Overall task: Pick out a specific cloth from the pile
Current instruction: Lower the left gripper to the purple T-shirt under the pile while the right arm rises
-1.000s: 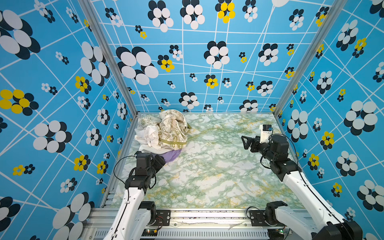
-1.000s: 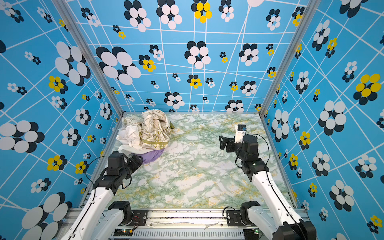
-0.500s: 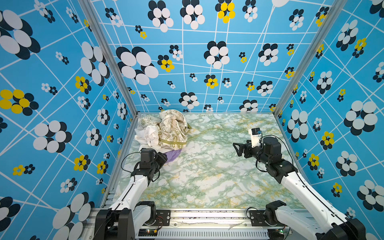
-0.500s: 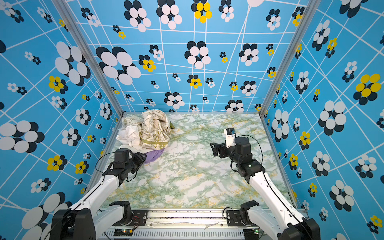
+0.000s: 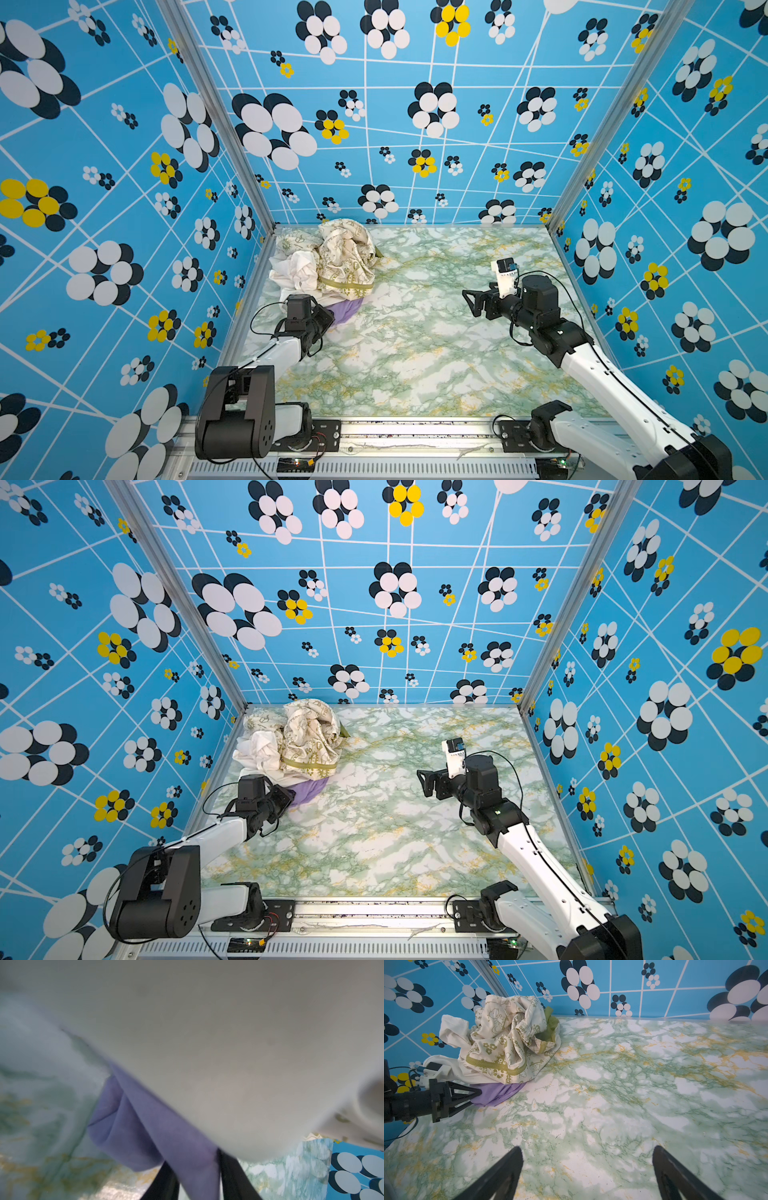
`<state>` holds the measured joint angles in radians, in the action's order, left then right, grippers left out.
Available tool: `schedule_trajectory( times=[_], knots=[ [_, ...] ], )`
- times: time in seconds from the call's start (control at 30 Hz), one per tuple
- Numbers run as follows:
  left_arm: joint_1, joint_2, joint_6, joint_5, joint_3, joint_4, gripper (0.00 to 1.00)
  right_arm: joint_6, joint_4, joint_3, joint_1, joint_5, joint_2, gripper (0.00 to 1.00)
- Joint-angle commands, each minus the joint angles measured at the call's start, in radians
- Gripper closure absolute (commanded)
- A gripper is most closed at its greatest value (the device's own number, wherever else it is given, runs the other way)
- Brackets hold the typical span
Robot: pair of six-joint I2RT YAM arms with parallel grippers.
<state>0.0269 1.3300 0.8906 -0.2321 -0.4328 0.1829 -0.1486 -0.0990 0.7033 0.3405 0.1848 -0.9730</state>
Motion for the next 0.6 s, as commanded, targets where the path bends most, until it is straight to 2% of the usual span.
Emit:
schedule_trajectory(
  times=[0.0,0.17,0.57],
  knots=[
    [0.014,0.04,-0.019,-0.036,-0.007,0.062,0.78,0.013,-0.019,0.021,0.013,-0.013,0.0,0.01],
    [0.018,0.048,-0.028,-0.082,-0.032,0.081,1.0,0.023,-0.028,0.018,0.014,-0.02,0.007,0.01],
    [0.018,-0.177,-0.091,-0.09,-0.163,-0.096,1.0,0.023,-0.022,0.006,0.015,-0.026,0.015,0.01]
  ],
)
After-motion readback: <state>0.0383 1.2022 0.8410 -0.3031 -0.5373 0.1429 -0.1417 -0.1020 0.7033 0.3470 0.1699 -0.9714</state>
